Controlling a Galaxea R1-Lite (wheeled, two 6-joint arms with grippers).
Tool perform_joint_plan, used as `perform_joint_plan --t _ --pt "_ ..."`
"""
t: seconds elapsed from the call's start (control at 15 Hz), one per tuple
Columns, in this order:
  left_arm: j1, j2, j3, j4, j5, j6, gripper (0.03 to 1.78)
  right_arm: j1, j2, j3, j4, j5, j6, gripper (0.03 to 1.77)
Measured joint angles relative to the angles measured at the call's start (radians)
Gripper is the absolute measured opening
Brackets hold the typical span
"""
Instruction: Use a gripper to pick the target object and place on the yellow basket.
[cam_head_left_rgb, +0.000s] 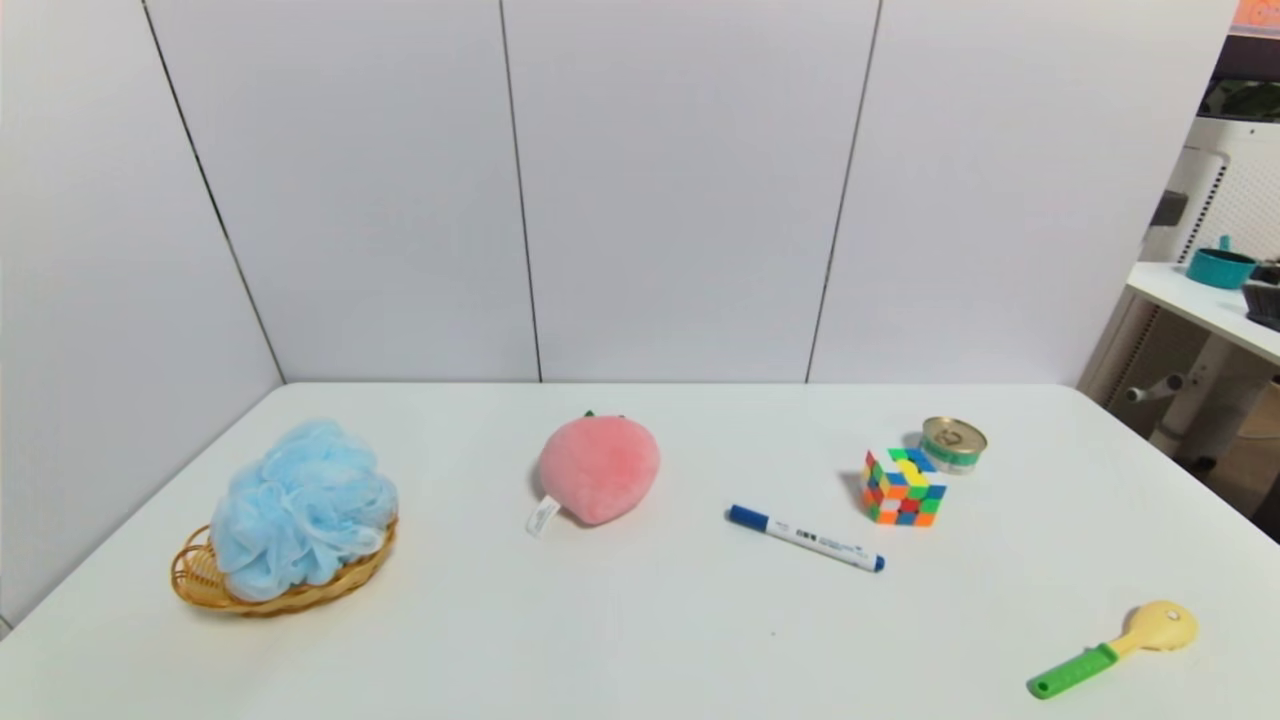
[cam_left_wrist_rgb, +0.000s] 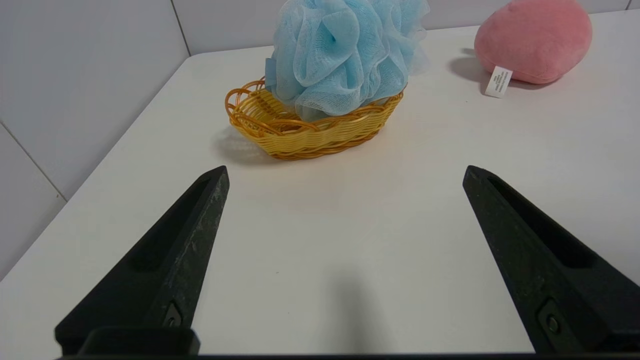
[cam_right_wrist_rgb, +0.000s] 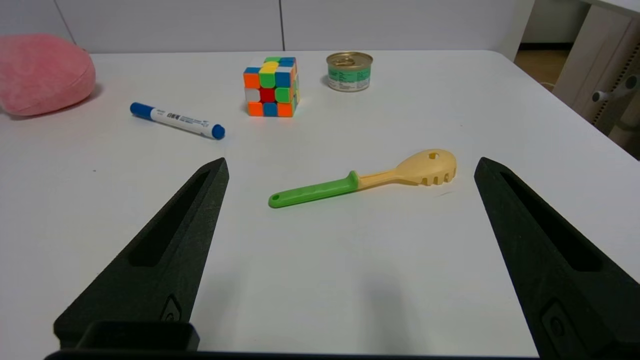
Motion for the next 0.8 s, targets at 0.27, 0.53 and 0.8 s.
perform_joint_plan --t 0.27,0.53,0.8 --pt "0.000 0.000 0.000 0.000 0.000 0.000 1.69 0.000 0.000 0.000 0.000 0.000 0.000 1.70" --pt "0.000 0.000 0.000 0.000 0.001 0.000 1.69 0.000 0.000 0.000 0.007 -0.001 -0.003 1.70" --pt "0.000 0.000 0.000 0.000 0.001 0.000 1.69 0.000 0.000 -0.001 0.000 0.000 0.000 1.70"
